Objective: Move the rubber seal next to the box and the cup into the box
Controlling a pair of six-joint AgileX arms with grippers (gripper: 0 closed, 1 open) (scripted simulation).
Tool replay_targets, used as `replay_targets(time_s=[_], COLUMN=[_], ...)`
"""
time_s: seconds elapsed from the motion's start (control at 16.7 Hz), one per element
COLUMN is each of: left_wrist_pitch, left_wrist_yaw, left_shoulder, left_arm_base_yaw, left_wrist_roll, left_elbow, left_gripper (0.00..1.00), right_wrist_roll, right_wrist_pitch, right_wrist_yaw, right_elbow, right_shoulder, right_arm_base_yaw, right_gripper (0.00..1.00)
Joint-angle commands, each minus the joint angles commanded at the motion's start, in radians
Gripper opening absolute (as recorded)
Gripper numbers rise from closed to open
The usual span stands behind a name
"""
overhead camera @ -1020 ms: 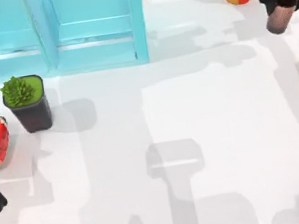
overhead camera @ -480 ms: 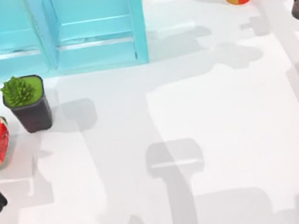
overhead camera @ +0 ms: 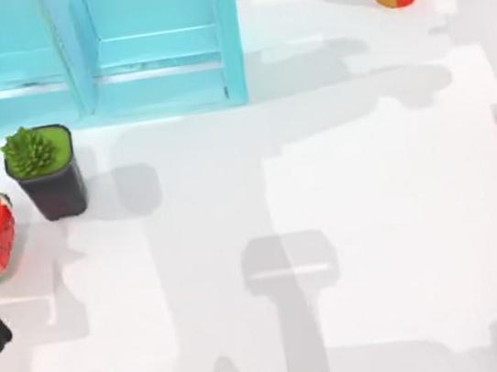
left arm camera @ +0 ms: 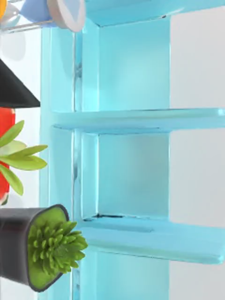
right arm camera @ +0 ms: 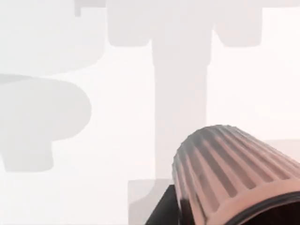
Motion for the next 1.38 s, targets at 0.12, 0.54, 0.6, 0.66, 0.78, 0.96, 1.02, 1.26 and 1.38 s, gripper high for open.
replay_targets(time_s=[0.12, 0.54, 0.6, 0.66, 0.78, 0.96, 1.02, 1.26, 1.38], left_wrist_pitch=[0.0, 0.0, 0.0, 0.0, 0.0, 0.0, 0.0, 0.0, 0.0], left_wrist_yaw=[0.0, 0.0, 0.0, 0.0, 0.0, 0.0, 0.0, 0.0, 0.0], left_shoulder=[0.0, 0.0, 0.0, 0.0, 0.0, 0.0, 0.0, 0.0, 0.0], left_arm_base_yaw=[0.0, 0.0, 0.0, 0.0, 0.0, 0.0, 0.0, 0.0, 0.0], left_wrist_roll=[0.0, 0.0, 0.0, 0.0, 0.0, 0.0, 0.0, 0.0, 0.0], left_elbow=[0.0, 0.0, 0.0, 0.0, 0.0, 0.0, 0.0, 0.0, 0.0], left_gripper=[1.0, 1.0, 1.0, 1.0, 1.0, 1.0, 1.0, 1.0, 1.0], right_wrist_roll=[-0.04, -0.239, -0.27, -0.303, -0.366, -0.454, -0.481, -0.572, -0.606], right_wrist_pitch=[0.063, 0.285, 0.312, 0.337, 0.377, 0.417, 0.426, 0.44, 0.438], right_wrist_yaw=[-0.011, -0.062, -0.069, -0.076, -0.087, -0.095, -0.095, -0.086, -0.078], right_elbow=[-0.081, -0.513, -0.593, -0.676, -0.842, -1.128, -1.227, -1.551, -1.66], right_shoulder=[-0.084, -0.449, -0.508, -0.567, -0.684, -0.85, -0.901, -1.078, -1.139], right_arm_base_yaw=[-0.051, -0.245, -0.273, -0.3, -0.353, -0.426, -0.449, -0.526, -0.554], right_gripper=[0.0, 0.0, 0.0, 0.0, 0.0, 0.0, 0.0, 0.0, 0.0])
